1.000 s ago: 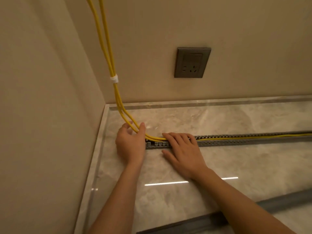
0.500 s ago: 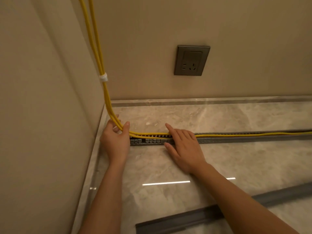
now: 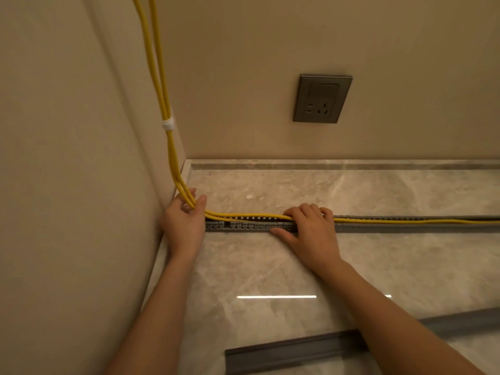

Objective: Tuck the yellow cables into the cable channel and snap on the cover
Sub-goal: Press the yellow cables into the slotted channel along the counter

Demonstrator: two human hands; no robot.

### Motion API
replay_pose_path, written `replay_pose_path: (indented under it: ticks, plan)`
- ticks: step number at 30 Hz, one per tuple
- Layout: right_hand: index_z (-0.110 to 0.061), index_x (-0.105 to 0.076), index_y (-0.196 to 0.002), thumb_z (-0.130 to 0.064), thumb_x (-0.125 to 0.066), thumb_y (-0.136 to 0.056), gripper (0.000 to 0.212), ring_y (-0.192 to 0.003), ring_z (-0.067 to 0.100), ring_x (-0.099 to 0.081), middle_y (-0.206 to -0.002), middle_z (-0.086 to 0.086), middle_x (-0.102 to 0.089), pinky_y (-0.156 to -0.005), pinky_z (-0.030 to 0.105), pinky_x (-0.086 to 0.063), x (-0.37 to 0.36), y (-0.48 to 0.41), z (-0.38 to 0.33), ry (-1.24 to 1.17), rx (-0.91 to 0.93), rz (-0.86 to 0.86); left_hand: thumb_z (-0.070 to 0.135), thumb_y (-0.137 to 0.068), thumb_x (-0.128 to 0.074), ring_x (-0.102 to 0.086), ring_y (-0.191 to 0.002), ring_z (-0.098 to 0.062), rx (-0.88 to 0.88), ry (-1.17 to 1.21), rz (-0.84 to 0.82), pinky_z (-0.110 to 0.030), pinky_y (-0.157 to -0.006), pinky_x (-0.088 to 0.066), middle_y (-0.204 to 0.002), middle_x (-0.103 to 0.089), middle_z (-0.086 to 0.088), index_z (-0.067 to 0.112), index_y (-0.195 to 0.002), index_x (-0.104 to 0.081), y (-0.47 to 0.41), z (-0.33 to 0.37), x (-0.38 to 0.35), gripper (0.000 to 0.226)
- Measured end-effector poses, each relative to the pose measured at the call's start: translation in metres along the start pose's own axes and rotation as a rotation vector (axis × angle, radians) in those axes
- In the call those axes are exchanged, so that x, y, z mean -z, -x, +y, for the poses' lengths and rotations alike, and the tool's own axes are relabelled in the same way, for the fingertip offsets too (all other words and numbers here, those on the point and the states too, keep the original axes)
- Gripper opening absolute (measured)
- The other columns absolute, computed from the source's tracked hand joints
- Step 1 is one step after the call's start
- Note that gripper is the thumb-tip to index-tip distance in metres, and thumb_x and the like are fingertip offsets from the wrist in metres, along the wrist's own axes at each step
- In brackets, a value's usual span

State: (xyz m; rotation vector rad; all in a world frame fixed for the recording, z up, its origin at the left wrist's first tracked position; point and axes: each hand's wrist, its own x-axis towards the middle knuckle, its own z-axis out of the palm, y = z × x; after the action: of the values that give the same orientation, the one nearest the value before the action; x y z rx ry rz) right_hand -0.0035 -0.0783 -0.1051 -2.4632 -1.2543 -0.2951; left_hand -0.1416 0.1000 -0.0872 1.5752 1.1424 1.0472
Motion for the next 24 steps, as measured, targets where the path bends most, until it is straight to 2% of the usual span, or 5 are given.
replay_pose_path:
  ticks: [5, 10, 13, 20, 24]
  plan:
    - [-0.021, -0.064, -0.094, -0.058, -0.061, -0.076, 0.042, -0.086, 0.02, -0.057, -0.087, -0.003, -0.062, -0.089, 0.035, -0.026, 0.0, -0.003, 0.004, -0.003, 0.012, 0.019, 0.012, -0.084, -0.065, -0.06, -0.078, -0.011, -0.015, 0.027, 0.03, 0.0, -0.057, -0.041, -0.099, -0.065, -0.001, 0.009, -0.107, -0.065, -0.002, -0.002, 0.001, 0.023]
    - [-0.024, -0.058, -0.087, -0.065, -0.057, -0.073, 0.043, -0.082, 0.017, -0.056, -0.081, -0.008, -0.061, -0.086, 0.033, -0.021, 0.004, -0.005, 0.017, 0.012, 0.018, 0.021, 0.008, -0.086, -0.059, -0.066, -0.091, -0.027, 0.081, 0.105, 0.087, -0.042, -0.086, -0.053, -0.098, -0.069, -0.013, 0.008, -0.106, -0.066, -0.008, -0.008, 0.002, 0.021]
    - [-0.025, -0.057, -0.087, -0.067, -0.054, -0.073, 0.045, -0.081, 0.015, -0.055, -0.081, -0.009, -0.06, -0.086, 0.033, -0.021, 0.007, -0.006, 0.028, 0.018, 0.017, 0.015, 0.007, -0.087, -0.056, -0.066, -0.09, -0.032, 0.108, 0.119, 0.06, -0.049, -0.085, -0.052, -0.098, -0.068, -0.018, 0.012, -0.106, -0.065, -0.011, -0.006, 0.001, 0.021]
    - [-0.026, -0.057, -0.087, -0.067, -0.055, -0.073, 0.044, -0.08, 0.012, -0.054, -0.081, -0.011, -0.059, -0.088, 0.032, -0.021, 0.007, -0.006, 0.035, 0.011, 0.018, 0.022, 0.007, -0.088, -0.056, -0.066, -0.079, -0.028, -0.069, -0.092, 0.069, -0.033, -0.076, -0.052, -0.093, -0.07, -0.014, 0.01, -0.106, -0.067, -0.013, -0.002, 0.006, 0.021]
    - [-0.026, -0.057, -0.087, -0.067, -0.055, -0.073, 0.043, -0.081, 0.011, -0.053, -0.081, -0.011, -0.058, -0.088, 0.032, -0.022, 0.008, -0.007, 0.036, 0.007, 0.025, 0.021, 0.009, -0.088, -0.057, -0.064, -0.085, -0.028, -0.231, -0.339, 0.029, -0.024, -0.075, -0.043, -0.095, -0.071, -0.014, 0.009, -0.107, -0.067, -0.015, 0.0, 0.015, 0.021]
